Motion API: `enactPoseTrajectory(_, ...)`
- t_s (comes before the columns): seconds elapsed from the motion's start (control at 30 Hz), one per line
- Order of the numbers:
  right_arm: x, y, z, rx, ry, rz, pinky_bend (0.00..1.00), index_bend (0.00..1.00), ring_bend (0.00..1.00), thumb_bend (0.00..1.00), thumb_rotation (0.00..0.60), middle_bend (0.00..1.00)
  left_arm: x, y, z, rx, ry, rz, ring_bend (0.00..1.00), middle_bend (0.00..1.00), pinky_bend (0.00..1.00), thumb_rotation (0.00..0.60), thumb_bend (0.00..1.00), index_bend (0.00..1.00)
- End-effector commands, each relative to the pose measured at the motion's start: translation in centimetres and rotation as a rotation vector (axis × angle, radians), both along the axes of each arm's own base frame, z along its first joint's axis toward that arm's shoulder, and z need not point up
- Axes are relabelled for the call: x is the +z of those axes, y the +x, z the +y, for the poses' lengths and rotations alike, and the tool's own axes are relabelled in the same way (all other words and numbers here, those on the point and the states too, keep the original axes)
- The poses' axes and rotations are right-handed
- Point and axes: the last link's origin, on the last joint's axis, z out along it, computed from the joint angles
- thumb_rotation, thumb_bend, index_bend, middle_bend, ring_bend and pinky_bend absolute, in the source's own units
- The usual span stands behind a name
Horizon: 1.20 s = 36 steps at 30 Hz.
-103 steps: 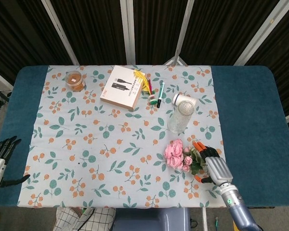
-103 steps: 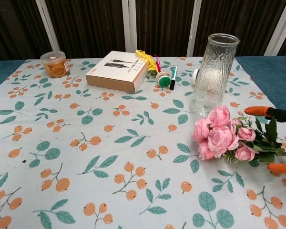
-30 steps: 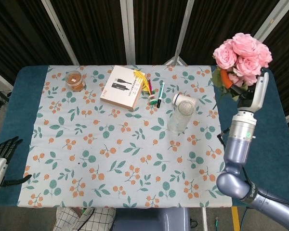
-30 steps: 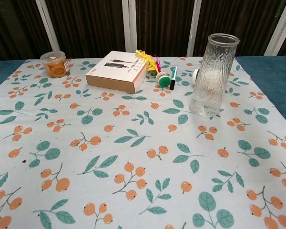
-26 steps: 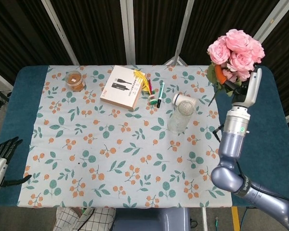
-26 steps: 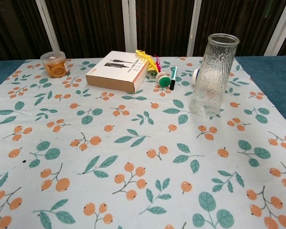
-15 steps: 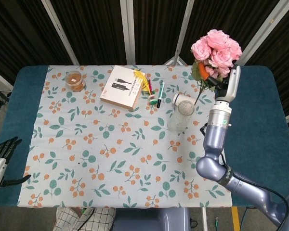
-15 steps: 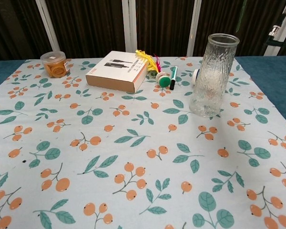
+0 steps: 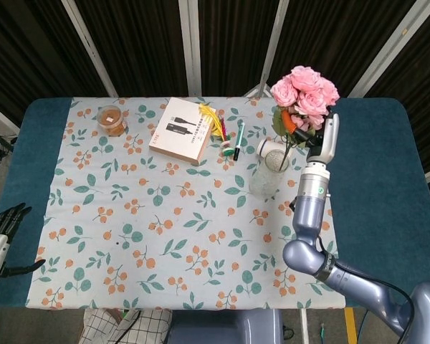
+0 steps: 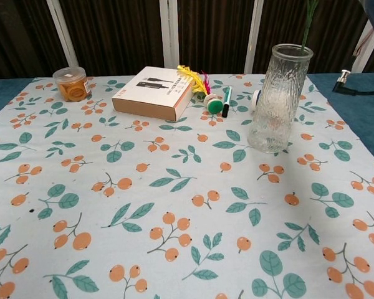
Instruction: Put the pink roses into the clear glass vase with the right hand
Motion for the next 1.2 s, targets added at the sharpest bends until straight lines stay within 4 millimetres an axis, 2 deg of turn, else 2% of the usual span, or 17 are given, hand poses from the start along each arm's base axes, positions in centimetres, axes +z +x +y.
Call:
enactPoseTrajectory(0.03,-0.6,-0.7,0.3,-0.018,0.011,-0.006,0.46,0.46,0.57,0.27,0.6,0.6,0.0,0.0,0.0,-0.001,0.001,-0.001,0.0,0.0,0.0,0.6,0.0,0.0)
enactPoseTrajectory(0.2,-1.9,-1.7,1.0,-0.038,0.038,-0.002,0.42,0.44,0.56,0.27,0.6,0.6,0.0,0.0,0.0,-0.002,-0.003,0.0,0.0,0.0,0.0,0.6,0.0,0.0)
enactPoseTrajectory(0.37,-3.1,-1.7,1.2,-0.038,0.057,0.023,0.39,0.43,0.55,0.26,0.6,0.6,0.0,0.0,0.0,-0.001,-0.001,-0.001,0.0,0.0,0.0,0.6,0.0,0.0)
enactPoseTrajectory(0.6,-4.3,-1.1,0.7,-0.031,0.074,0.044,0.37,0.43,0.55,0.27,0.6,0.6,0.0,0.0,0.0,0.002,-0.001,-0.004,0.0,0.0,0.0,0.6,0.0,0.0)
enactPoseTrajectory(0.87,-4.9,-0.7,-0.3,-0.032,0.088,0.063,0.32,0.43,0.54,0.27,0.6,0.6,0.1,0.0,0.1,0.005,-0.003,-0.009,0.0,0.0,0.0,0.6,0.0,0.0)
enactPoseTrajectory(1.1,-6.0,-1.0,0.5,-0.035,0.105,0.09,0.28,0.42,0.53,0.27,0.6,0.6,0.1,0.0,0.1,0.003,-0.004,-0.014,0.0,0.0,0.0,0.6,0.0,0.0)
enactPoseTrajectory(1.2,-6.5,-1.2,0.9,-0.032,0.115,0.101,0.23,0.38,0.49,0.27,0.6,0.55,0.1,0.0,0.1,0.003,-0.004,-0.014,0.0,0.0,0.0,0.6,0.0,0.0)
